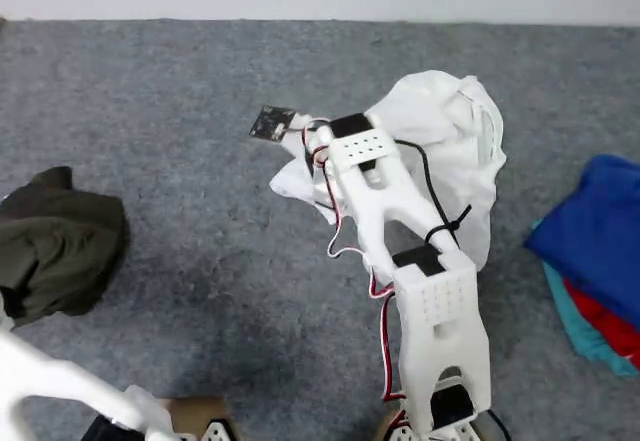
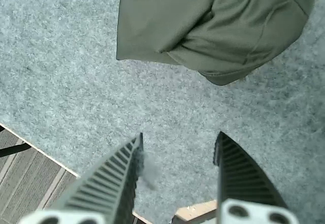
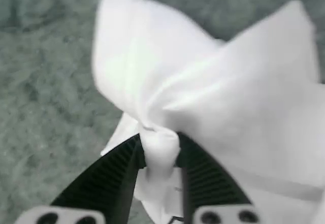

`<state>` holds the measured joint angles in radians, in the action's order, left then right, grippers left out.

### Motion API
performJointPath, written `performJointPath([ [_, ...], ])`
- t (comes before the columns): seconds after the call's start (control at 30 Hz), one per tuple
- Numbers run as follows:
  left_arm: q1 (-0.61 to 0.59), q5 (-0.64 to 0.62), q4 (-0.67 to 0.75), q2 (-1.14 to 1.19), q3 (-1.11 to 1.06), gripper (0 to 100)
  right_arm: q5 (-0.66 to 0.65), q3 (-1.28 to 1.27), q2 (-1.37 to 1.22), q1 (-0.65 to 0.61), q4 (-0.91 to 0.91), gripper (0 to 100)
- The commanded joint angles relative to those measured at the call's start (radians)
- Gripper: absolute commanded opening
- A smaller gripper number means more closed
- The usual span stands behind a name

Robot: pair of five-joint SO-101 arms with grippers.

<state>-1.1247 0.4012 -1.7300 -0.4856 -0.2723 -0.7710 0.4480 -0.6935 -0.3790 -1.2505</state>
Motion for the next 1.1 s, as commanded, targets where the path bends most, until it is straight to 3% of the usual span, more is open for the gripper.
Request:
performJointPath([
  [0.0,0.002,0.008,-0.025,-0.025,0.007,22,0.035,0.157,0.01,0.022,-0.073,0.3],
  [0.27,0.003,0.006,-0.025,-0.025,0.004,22,0.035,0.506,0.012,0.015,-0.553,0.9],
  [0.43,0.005,0.005,-0.025,-0.025,0.004,22,0.037,0.519,0.162,0.03,-0.552,0.9],
  [0.6,0.006,0.005,-0.025,-0.025,0.002,22,0.035,0.247,0.4,-0.085,-0.552,0.9],
  [0.83,0.003,0.006,-0.025,-0.025,0.004,22,-0.015,-0.365,0.743,-0.383,-0.495,0.9],
  [0.97,0.003,0.006,-0.025,-0.025,0.004,22,-0.014,-0.623,0.846,-0.395,-0.32,1.6],
  [1.07,0.003,0.006,-0.025,-0.025,0.004,22,0.072,-0.695,0.886,-0.394,-0.26,3.9],
])
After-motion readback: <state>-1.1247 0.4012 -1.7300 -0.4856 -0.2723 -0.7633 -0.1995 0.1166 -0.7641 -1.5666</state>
